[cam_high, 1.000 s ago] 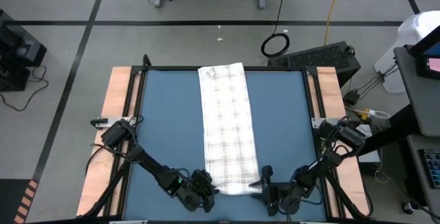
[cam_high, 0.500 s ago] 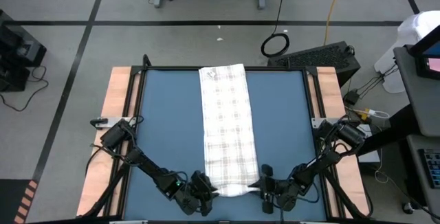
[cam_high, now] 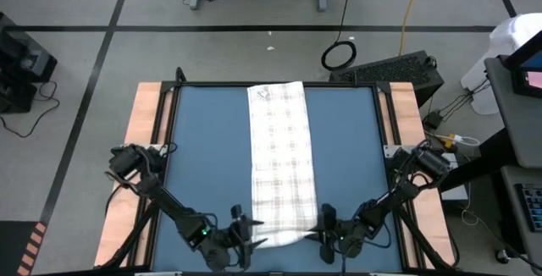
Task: Roll towel into tight, uniform cylinder
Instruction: Roll the white towel
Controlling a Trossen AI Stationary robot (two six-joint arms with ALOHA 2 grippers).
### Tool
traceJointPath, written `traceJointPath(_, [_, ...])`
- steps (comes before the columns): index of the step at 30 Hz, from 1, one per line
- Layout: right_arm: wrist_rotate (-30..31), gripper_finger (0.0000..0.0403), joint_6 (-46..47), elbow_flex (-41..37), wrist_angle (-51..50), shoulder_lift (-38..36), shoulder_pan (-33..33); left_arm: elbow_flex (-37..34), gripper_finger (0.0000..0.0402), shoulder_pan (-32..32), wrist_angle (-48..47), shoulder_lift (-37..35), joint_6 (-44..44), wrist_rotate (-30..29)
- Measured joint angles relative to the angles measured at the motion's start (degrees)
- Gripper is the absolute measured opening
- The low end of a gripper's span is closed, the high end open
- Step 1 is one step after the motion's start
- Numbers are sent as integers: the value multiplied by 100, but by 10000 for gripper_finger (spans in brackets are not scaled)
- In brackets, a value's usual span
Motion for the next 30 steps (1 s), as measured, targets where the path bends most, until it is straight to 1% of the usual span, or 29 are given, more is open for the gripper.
traceJointPath(2, [34,17,173,-4,46,-3,-29,2,241,-91,543,56,373,35])
traceJointPath(4, [45,17,287,-7,113,-14,-33,22,242,-145,1199,311,578,104])
traceJointPath(7, [43,17,343,-11,274,-42,-70,5,242,-203,1740,805,970,106])
traceJointPath(9, [-3,17,353,-26,289,-97,-77,80,242,-209,1909,1074,1013,96])
traceJointPath(15, [-40,17,434,-26,272,-167,-106,258,242,-211,1908,1569,976,68])
traceJointPath(17, [-39,17,460,-26,268,-167,-105,282,242,-210,1888,1606,958,56])
traceJointPath(20, [-85,17,471,-26,263,-167,-107,289,242,-208,1625,1627,835,-134])
traceJointPath(23, [-106,17,471,-26,261,-167,-107,286,242,-181,1414,1629,812,-139])
traceJointPath(25, [-111,18,471,-24,253,-167,-107,286,242,-146,1272,1629,716,-82])
traceJointPath(28, [-114,18,469,-24,250,-167,-107,287,239,-50,991,1629,352,179])
traceJointPath(30, [-114,18,471,-22,243,-167,-107,291,227,-3,942,1623,165,258])
